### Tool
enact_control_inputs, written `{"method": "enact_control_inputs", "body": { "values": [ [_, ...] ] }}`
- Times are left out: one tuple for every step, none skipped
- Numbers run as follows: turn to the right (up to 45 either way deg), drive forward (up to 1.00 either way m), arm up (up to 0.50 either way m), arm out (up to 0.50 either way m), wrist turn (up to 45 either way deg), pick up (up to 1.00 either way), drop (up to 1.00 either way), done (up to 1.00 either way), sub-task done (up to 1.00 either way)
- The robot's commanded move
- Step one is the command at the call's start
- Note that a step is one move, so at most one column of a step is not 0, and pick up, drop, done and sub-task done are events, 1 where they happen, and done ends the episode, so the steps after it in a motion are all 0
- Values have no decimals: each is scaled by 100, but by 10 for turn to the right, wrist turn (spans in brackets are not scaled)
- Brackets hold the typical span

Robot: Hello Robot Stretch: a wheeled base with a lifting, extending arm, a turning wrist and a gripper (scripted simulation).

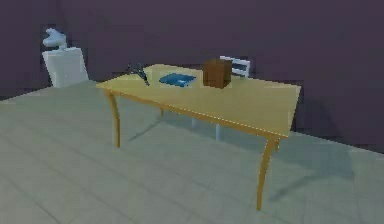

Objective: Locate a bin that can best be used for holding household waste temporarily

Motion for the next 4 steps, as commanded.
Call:
{"method": "enact_control_inputs", "body": {
  "values": [
    [-450, 0, 0, 0, 0, 0, 0, 0, 0],
    [-420, 0, 0, 0, 0, 0, 0, 0, 0],
    [0, 100, 0, 0, 0, 0, 0, 0, 0],
    [0, 100, 0, 0, 0, 0, 0, 0, 0]
  ]
}}
